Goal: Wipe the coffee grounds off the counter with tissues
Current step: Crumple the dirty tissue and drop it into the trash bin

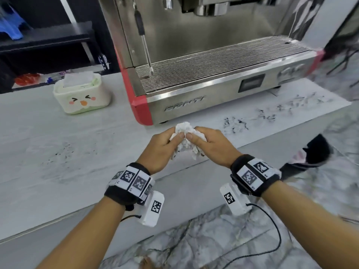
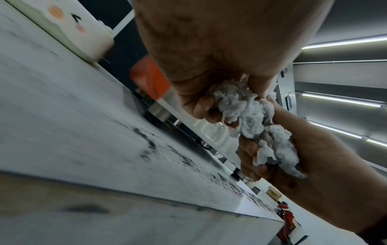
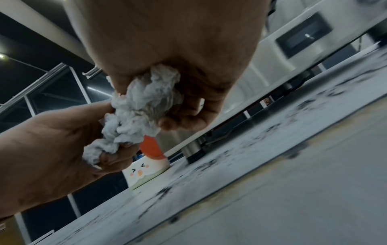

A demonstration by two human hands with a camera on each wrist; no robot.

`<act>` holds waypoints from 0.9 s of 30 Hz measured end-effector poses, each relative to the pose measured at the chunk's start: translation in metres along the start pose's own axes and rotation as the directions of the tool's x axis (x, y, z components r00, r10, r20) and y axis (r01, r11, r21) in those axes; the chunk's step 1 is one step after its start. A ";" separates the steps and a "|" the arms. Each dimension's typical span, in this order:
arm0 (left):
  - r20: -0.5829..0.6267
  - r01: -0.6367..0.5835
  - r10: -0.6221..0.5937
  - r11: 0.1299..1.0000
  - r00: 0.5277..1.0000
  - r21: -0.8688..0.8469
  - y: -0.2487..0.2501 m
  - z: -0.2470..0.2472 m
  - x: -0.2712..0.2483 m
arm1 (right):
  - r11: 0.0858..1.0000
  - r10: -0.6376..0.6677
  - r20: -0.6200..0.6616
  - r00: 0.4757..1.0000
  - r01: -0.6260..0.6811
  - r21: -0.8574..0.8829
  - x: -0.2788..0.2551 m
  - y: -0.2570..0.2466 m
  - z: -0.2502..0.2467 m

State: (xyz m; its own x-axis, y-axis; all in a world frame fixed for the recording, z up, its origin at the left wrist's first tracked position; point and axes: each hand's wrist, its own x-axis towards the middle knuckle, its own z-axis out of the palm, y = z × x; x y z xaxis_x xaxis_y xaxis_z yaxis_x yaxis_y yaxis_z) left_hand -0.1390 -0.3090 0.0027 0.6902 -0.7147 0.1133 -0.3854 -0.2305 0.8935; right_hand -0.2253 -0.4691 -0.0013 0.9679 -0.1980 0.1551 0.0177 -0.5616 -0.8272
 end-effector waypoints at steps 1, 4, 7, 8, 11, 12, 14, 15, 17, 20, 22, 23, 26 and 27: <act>0.017 -0.010 0.010 1.000 1.000 -0.013 0.006 0.013 0.006 | 1.000 0.010 -0.017 1.000 -0.010 0.000 -0.006 0.006 -0.012; 0.064 -0.048 0.048 0.999 0.997 -0.011 0.021 0.049 0.023 | 1.000 0.025 -0.074 0.997 -0.025 -0.006 -0.023 0.025 -0.046; 0.119 -0.067 0.066 0.998 0.991 0.005 0.035 0.081 0.041 | 0.997 0.073 -0.130 0.989 -0.077 -0.024 -0.038 0.044 -0.076; 0.141 -0.071 0.068 0.997 0.988 0.011 0.039 0.092 0.047 | 0.995 0.098 -0.148 0.984 -0.101 -0.012 -0.043 0.050 -0.085; 0.200 -0.089 0.083 0.996 0.976 0.022 0.050 0.124 0.068 | 0.990 0.143 -0.202 0.969 -0.142 0.022 -0.057 0.068 -0.112; 0.218 -0.097 0.090 0.995 0.972 0.021 0.053 0.136 0.075 | 0.989 0.147 -0.225 0.963 -0.145 0.022 -0.063 0.075 -0.121; 0.259 -0.126 0.116 0.992 0.959 0.020 0.060 0.159 0.089 | 0.986 0.162 -0.274 0.948 -0.166 0.009 -0.073 0.088 -0.139; 0.280 -0.139 0.128 0.990 0.952 0.020 0.064 0.172 0.095 | 0.982 0.181 -0.292 0.939 -0.186 0.011 -0.078 0.094 -0.149; 0.310 -0.155 0.144 0.988 0.940 0.013 0.071 0.197 0.111 | 0.974 0.221 -0.325 0.919 -0.227 0.021 -0.086 0.110 -0.170; 0.350 -0.167 0.154 0.986 0.924 0.006 0.082 0.234 0.135 | 0.965 0.241 -0.366 0.899 -0.263 -0.010 -0.095 0.135 -0.203; 0.376 -0.165 0.151 0.986 0.914 0.006 0.089 0.257 0.152 | 0.963 0.250 -0.381 0.890 -0.271 -0.002 -0.097 0.152 -0.224; 0.386 -0.159 0.148 0.987 0.911 -0.003 0.093 0.268 0.160 | 0.962 0.254 -0.386 0.887 -0.274 0.005 -0.097 0.160 -0.235; 0.397 -0.141 0.136 0.990 0.908 -0.018 0.105 0.298 0.184 | 0.957 0.263 -0.394 0.881 -0.290 -0.010 -0.096 0.184 -0.268; 0.403 -0.138 0.132 0.990 0.905 -0.015 0.110 0.307 0.192 | 0.954 0.268 -0.399 0.877 -0.301 -0.020 -0.095 0.191 -0.278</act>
State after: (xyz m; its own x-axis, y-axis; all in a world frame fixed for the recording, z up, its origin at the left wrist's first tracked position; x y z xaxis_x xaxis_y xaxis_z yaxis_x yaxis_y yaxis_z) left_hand -0.2368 -0.6746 -0.0109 0.3271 -0.9439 0.0451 -0.4675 -0.1202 0.8758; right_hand -0.3838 -0.7811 -0.0236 0.7533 -0.6448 0.1298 -0.2791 -0.4921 -0.8246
